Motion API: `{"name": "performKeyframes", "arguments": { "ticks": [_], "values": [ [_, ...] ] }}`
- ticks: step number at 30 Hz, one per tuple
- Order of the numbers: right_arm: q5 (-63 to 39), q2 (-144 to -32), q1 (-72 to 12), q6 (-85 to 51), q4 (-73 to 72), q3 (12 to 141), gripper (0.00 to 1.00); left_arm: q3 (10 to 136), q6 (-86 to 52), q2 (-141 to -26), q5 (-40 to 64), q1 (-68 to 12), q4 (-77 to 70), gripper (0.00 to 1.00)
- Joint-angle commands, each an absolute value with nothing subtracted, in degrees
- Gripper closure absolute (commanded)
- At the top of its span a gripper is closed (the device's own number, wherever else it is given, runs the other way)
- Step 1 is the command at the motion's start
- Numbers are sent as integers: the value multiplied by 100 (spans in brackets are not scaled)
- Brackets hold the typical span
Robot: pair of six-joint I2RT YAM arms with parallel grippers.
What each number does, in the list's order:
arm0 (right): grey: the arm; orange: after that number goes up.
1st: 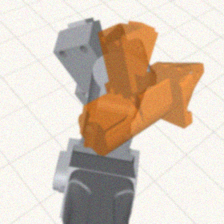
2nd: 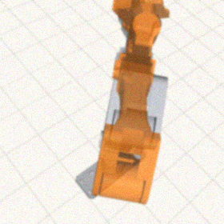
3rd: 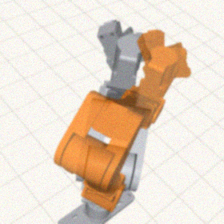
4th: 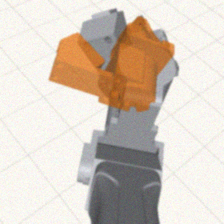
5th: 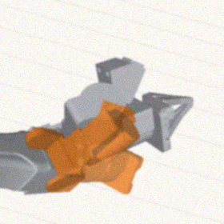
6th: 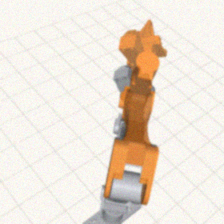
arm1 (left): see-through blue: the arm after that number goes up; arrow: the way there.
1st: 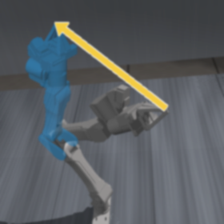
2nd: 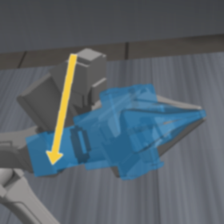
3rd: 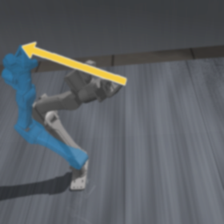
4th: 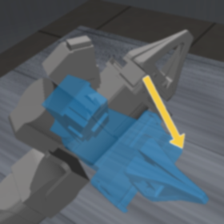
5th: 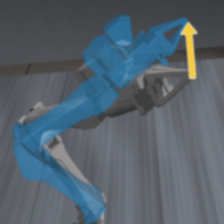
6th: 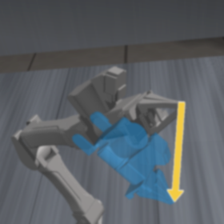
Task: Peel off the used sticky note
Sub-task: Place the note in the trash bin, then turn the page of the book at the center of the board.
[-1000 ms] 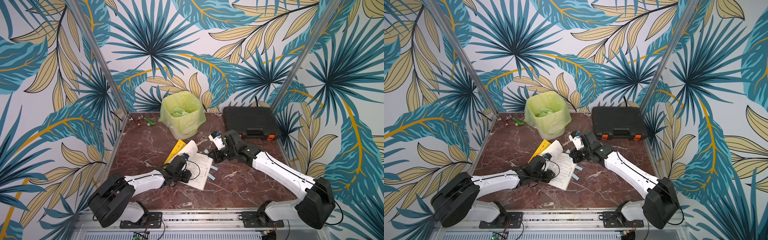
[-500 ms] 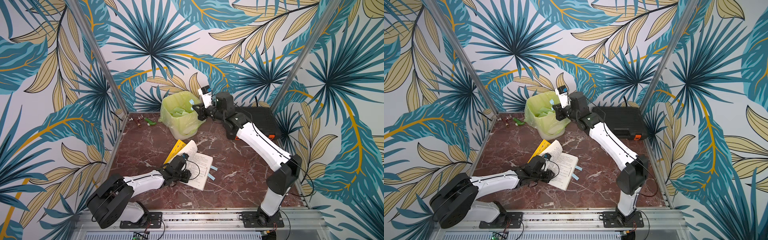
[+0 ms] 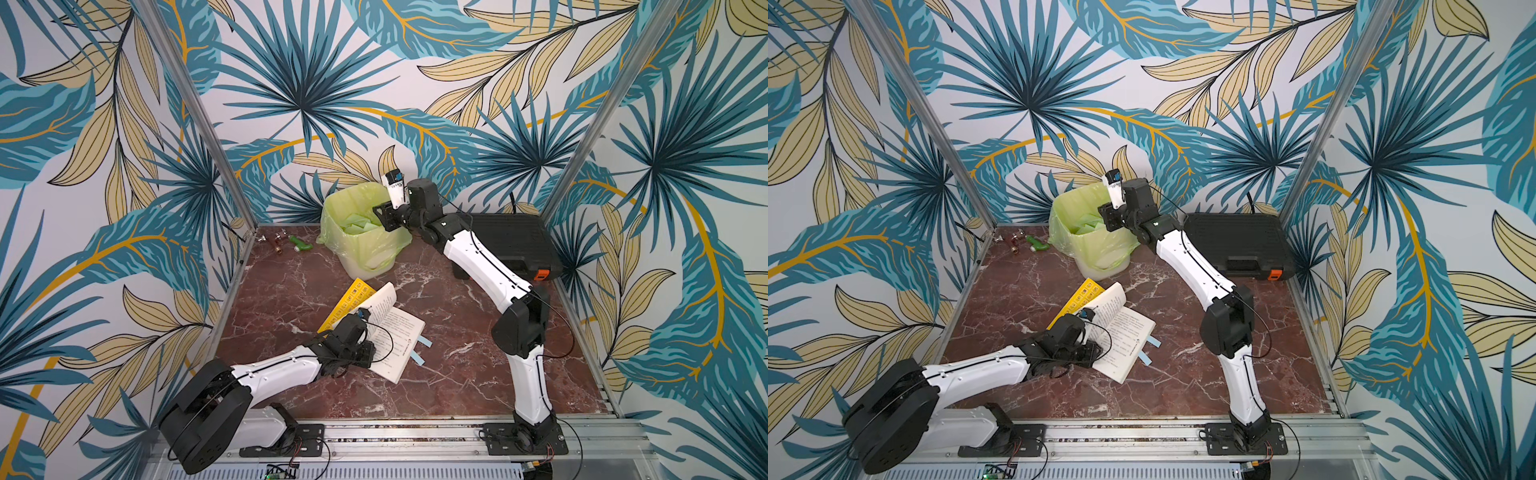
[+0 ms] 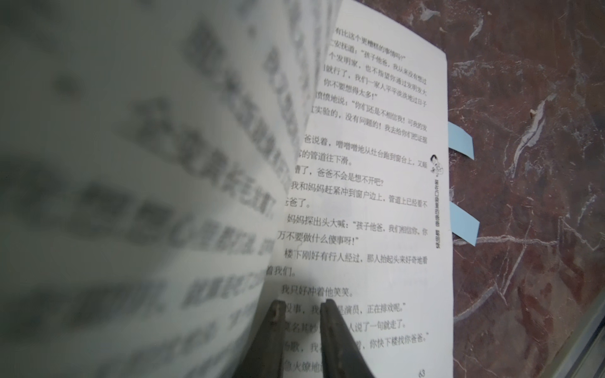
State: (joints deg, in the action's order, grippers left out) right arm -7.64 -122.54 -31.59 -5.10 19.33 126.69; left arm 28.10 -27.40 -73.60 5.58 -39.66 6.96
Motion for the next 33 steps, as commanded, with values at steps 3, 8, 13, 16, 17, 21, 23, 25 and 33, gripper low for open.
{"name": "performKeyframes", "arguments": {
  "ticks": [3, 8, 13, 16, 17, 21, 23, 25, 33],
  "values": [
    [-765, -11238, -3166, -402, 2098, 11753, 62, 2677, -2808, -7172, 260, -3911, 884, 77],
    [-1141, -10247, -3169, -665, 2092, 10393, 59, 2672, -2838, -7062, 137, -3902, 873, 77],
    [-1523, -9314, -3165, -991, 1890, 8606, 59, 2608, -2903, -6912, -16, -3847, 844, 76],
    [-1706, -8848, -3164, -1164, 1825, 7665, 60, 2553, -2939, -6780, -51, -3779, 814, 76],
    [-1755, -8723, -3164, -1226, 1823, 7428, 60, 2549, -2951, -6729, -53, -3753, 817, 76],
    [-1933, -8349, -3169, -1504, 1698, 6409, 60, 2469, -3025, -6504, -106, -3631, 789, 76],
    [-2010, -8275, -3179, -1624, 1654, 6025, 60, 2440, -3076, -6404, -135, -3565, 795, 75],
    [-2082, -8262, -3183, -1760, 1648, 5742, 60, 2407, -3122, -6263, -203, -3507, 807, 73],
    [-1931, -8442, -3579, -2040, 1784, 5157, 59, 2109, -3357, -5814, -454, -3095, 714, 73]
  ]
}}
